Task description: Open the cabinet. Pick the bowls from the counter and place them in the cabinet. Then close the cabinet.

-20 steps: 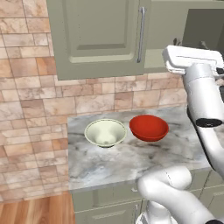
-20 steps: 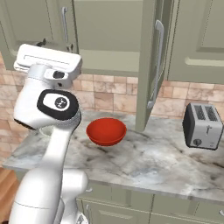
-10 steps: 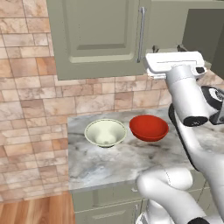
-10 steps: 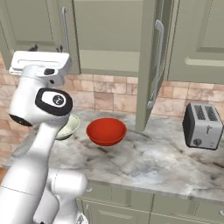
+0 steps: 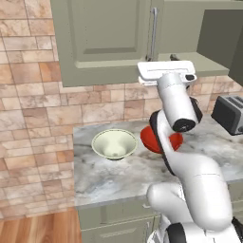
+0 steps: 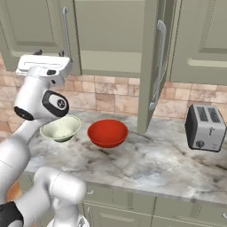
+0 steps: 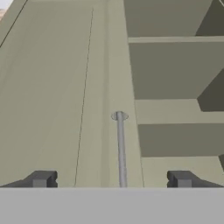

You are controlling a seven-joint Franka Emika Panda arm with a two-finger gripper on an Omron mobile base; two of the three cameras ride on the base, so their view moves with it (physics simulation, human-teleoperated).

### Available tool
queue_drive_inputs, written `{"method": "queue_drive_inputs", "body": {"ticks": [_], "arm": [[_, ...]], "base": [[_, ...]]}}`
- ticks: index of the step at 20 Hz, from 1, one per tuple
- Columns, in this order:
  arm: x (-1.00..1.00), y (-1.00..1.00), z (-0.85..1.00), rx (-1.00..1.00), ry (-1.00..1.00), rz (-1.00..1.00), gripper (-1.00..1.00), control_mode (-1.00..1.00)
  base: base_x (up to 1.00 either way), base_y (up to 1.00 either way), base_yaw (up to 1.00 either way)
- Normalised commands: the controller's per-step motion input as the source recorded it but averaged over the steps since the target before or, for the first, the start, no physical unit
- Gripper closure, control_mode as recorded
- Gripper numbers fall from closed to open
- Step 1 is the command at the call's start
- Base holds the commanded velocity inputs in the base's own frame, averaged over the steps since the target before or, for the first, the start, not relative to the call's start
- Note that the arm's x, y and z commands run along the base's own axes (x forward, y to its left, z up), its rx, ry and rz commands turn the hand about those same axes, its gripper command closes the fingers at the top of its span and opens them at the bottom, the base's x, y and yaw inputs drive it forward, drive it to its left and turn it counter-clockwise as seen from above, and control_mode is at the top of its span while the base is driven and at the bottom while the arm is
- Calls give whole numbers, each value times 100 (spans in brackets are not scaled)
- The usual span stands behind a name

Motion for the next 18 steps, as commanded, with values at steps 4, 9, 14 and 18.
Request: {"method": "queue_drive_inputs", "body": {"ticks": [4,9,14,18], "arm": [[75,1,0,-6,0,0,-100,-100],[73,-3,0,-2,0,0,-100,-100],[55,-29,0,0,0,1,-100,-100],[39,-48,0,0,0,3,-100,-100]], "base": [[0,0,0],[0,0,0],[0,0,0],[0,0,0]]}}
